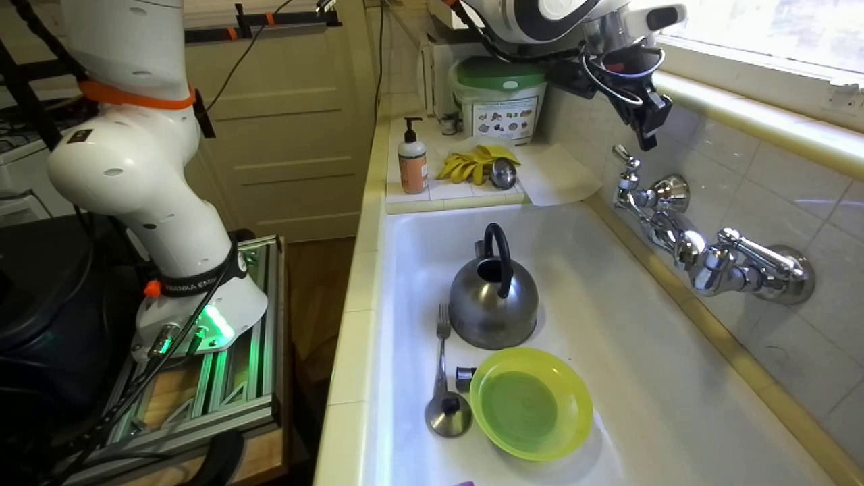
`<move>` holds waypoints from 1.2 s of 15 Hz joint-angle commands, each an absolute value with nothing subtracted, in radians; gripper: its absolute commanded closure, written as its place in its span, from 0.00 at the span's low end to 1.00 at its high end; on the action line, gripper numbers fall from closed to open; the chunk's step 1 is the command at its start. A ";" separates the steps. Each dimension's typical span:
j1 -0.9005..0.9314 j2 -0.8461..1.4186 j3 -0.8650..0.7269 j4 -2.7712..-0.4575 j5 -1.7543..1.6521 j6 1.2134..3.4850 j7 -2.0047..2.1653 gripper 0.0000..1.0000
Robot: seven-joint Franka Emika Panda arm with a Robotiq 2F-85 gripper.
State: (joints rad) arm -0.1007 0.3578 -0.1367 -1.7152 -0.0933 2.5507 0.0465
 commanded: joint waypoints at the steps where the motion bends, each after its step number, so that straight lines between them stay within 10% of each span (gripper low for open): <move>1: -0.092 0.383 -0.157 -1.667 -0.142 2.436 0.057 1.00; 18: -0.175 0.412 -0.065 -1.542 -0.027 2.114 -0.310 1.00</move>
